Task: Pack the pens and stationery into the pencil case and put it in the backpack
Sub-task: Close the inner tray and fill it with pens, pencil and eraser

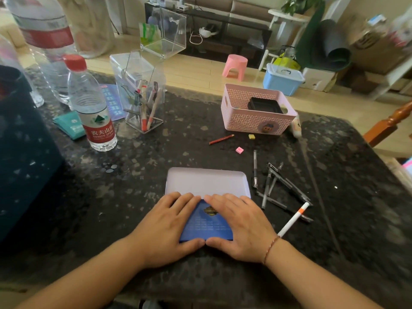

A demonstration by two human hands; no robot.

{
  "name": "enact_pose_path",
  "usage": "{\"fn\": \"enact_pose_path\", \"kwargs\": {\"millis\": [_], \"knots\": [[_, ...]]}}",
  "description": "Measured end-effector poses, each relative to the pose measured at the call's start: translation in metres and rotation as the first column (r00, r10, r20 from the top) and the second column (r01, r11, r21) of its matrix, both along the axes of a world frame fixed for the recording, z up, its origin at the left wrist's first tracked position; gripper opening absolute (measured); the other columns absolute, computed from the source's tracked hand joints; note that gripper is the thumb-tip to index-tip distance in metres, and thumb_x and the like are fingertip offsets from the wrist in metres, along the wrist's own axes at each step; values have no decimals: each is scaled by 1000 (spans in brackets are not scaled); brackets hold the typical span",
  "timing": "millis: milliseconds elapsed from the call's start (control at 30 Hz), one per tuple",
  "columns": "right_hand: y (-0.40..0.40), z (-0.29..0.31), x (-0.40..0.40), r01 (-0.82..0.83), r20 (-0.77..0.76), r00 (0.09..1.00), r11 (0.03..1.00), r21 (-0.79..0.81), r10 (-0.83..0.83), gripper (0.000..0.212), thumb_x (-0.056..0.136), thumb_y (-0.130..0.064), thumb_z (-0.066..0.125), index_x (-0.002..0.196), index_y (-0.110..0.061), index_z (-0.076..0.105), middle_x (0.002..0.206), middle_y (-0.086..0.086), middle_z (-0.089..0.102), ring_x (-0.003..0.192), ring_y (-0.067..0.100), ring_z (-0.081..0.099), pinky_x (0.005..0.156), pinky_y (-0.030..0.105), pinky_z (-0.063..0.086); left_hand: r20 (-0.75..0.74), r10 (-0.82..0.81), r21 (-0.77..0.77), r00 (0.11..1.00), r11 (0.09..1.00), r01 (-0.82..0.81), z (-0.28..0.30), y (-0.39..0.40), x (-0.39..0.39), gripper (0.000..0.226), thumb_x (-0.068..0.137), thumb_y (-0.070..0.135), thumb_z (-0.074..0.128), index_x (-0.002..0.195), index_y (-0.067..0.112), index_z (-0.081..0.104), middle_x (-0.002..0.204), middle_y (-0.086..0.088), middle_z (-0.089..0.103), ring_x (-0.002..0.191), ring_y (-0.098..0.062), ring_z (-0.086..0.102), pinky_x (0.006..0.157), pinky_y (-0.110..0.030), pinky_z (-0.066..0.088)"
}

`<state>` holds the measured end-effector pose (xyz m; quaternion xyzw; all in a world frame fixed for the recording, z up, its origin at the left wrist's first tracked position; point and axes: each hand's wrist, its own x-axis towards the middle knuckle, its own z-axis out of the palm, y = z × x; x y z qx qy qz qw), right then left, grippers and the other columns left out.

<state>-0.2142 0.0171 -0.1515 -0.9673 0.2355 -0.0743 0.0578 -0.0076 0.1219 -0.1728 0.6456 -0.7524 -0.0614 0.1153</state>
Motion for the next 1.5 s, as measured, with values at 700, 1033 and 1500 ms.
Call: {"fn": "enact_pose_path", "kwargs": {"millis": [700,1033,1500], "knots": [[-31,13,-138,361,-229,897,925,-116,-379,34,85,-34,63,119,-39,61,135,-15,50,133,18,33,105,35,35,157,119,211,980,966,-151,26,-16,-39,112,64,94,0,156,29,0,163,6,12,147,-17,15,121,-50,4],[-29,38,-96,334,-88,935,936,-110,-344,16,80,-27,70,95,-33,68,91,-12,62,87,17,58,73,33,47,101,153,44,983,986,-158,15,-24,-45,92,73,89,28,142,30,42,139,11,50,121,-20,48,107,-46,33],[-46,23,-90,542,-80,832,836,-87,-548,22,83,-46,63,103,-38,65,82,-18,61,84,10,54,68,26,39,97,226,20,969,973,-229,17,-15,-32,85,63,85,51,117,21,66,102,2,64,84,-27,62,71,-46,48]]}}
